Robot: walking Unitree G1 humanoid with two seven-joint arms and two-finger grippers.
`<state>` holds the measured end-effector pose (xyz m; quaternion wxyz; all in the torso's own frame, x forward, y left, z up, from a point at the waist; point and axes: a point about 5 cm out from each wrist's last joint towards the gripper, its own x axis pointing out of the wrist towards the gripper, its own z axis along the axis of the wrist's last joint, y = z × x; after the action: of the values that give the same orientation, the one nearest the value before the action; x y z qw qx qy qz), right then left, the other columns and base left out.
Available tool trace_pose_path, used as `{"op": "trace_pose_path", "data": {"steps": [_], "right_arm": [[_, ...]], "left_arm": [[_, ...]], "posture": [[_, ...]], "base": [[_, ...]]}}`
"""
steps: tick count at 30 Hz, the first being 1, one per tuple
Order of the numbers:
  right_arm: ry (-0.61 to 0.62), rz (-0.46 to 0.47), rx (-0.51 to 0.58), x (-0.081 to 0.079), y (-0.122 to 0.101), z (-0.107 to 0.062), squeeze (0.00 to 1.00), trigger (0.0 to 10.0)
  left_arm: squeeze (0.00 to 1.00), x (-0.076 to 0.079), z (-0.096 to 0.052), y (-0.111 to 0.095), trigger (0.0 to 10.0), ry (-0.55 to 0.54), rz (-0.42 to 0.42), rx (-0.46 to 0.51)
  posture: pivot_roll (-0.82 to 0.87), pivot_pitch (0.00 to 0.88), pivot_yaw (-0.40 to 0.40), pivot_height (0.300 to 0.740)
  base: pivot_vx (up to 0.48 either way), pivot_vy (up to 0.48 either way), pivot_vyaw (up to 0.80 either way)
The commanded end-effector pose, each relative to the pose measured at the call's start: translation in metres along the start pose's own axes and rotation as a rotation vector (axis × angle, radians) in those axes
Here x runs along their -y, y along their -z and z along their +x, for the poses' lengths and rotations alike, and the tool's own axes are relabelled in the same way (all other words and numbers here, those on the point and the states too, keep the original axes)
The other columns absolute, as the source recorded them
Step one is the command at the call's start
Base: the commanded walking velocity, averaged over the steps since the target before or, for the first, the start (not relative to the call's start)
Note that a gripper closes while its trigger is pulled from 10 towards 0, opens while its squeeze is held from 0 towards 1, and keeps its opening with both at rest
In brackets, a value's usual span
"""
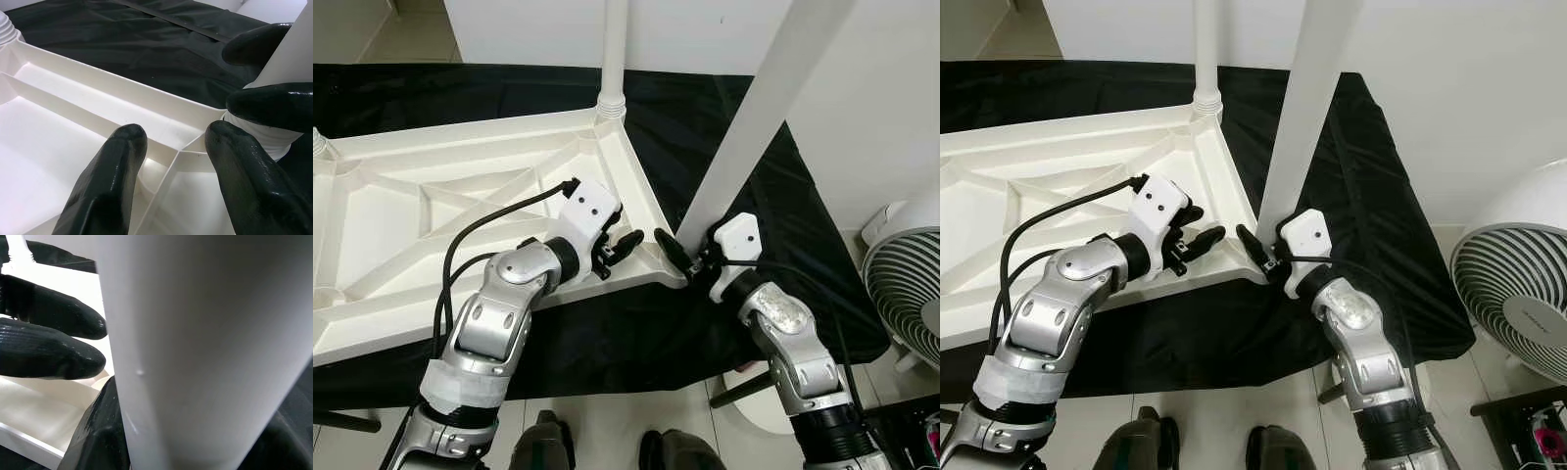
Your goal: Building children table
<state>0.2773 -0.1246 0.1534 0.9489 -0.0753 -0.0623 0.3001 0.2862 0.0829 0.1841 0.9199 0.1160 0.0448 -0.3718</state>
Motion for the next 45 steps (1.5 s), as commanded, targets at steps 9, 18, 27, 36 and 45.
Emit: {"op": "trace_pose_path", "data": {"steps": [9,18,27,36,45], "right_arm": [[0.075,0.155,-0.137,0.009,0.023,0.001,0.0,10.0],[0.095,0.188,-0.175,0.011,0.025,0.007,0.0,10.0],[0.149,0.211,-0.22,0.017,0.028,0.005,0.0,10.0],[0.062,-0.042,-0.145,0.007,0.021,0.0,0.0,10.0],[-0.013,-0.102,-0.153,0.0,0.025,-0.008,0.0,10.0]], "left_arm": [[0.0,-0.006,-0.004,0.0,10.0,-0.136,0.001,-0.007],[0.0,-0.007,-0.006,0.0,10.0,-0.144,0.003,-0.009],[0.0,-0.008,-0.008,0.0,10.0,-0.154,0.003,-0.011],[0.0,-0.009,-0.009,-0.001,10.0,-0.164,0.001,-0.012],[0.0,-0.011,-0.01,-0.001,10.0,-0.171,-0.001,-0.012]], "posture": [[0.03,0.082,-0.028,0.74],[0.03,0.083,-0.033,0.74],[0.04,0.086,-0.037,0.74],[0.03,0.096,-0.035,0.74],[0.03,0.102,-0.032,0.74]], "base": [[0.0,0.0,0.0],[0.0,0.0,0.0],[0.0,0.0,0.0],[0.0,0.0,0.0],[0.0,0.0,0.0]]}}
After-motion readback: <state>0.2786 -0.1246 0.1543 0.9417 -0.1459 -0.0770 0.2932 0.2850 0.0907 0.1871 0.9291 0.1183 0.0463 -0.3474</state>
